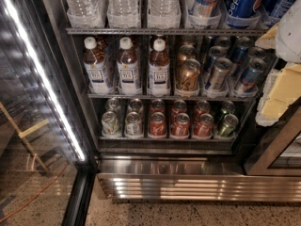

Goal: Close left fridge door

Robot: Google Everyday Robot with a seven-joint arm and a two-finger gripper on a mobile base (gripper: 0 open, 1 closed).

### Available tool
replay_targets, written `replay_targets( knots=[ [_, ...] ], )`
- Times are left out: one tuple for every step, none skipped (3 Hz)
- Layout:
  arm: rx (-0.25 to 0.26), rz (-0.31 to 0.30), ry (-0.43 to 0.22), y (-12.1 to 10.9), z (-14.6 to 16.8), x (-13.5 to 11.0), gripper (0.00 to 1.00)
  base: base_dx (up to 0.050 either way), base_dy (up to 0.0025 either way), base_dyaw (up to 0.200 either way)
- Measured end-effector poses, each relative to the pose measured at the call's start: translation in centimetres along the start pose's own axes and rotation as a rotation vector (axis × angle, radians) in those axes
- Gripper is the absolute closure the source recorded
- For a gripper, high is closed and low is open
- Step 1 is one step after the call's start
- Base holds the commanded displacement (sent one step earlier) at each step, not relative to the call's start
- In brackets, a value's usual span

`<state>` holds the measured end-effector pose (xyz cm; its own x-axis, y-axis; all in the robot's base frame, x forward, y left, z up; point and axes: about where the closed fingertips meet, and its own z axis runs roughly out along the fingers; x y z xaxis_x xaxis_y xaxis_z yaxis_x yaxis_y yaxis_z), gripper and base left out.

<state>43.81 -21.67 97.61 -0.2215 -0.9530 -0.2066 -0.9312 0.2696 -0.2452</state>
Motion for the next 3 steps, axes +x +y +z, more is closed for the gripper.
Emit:
replay_targets(
  knots=[
    [0.000,0.000,0.000,0.00,0.00,0.00,0.00,-0.049,-0.00001,0.000],
    [0.000,0.000,0.000,0.00,0.00,0.00,0.00,-0.050,0.00007,-0.001],
    [0.000,0.000,0.000,0.00,0.00,0.00,0.00,-0.049,0.00001,0.000]
  ],
)
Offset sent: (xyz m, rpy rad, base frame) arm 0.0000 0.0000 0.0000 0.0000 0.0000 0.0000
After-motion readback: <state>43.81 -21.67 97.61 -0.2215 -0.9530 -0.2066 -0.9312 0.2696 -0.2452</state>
